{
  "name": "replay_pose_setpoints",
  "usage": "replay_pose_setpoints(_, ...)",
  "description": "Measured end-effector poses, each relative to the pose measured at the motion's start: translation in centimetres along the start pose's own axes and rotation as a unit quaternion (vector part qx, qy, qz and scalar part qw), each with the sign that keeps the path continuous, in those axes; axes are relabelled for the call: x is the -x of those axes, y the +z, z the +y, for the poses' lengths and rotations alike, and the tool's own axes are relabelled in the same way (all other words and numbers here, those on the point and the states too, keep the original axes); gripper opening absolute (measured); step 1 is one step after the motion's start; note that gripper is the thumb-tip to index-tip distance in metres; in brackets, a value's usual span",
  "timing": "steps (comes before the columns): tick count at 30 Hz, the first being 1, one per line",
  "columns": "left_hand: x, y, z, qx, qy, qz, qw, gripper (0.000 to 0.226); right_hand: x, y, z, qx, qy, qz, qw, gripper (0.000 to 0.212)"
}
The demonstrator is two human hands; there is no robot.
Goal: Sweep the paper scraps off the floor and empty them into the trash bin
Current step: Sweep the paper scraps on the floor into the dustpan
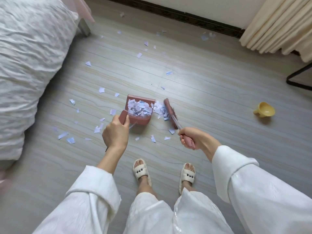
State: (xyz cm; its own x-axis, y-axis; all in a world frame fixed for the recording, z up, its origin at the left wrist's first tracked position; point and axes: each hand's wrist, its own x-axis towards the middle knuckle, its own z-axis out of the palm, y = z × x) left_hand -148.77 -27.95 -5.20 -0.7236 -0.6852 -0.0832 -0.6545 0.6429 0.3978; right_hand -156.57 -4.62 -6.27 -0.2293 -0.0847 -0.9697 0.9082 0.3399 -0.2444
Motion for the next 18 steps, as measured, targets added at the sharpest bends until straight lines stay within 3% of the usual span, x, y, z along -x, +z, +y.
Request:
replay_pose_setpoints(8, -5.1, -4.5, -8.2, 0.005, 0.022, -0.033, 0.999, 0.035, 0.8, 7.8, -2.8, 0.099, -0.053, 0.046, 0.993, 0.030)
replay_pose_setpoints(18, -2.8, -6.3, -13.1, -0.007, -0.005, -0.034, 0.999, 0.041, 3.2, 11.3, 2.5, -0.026, -0.040, 0.102, 0.994, 0.024)
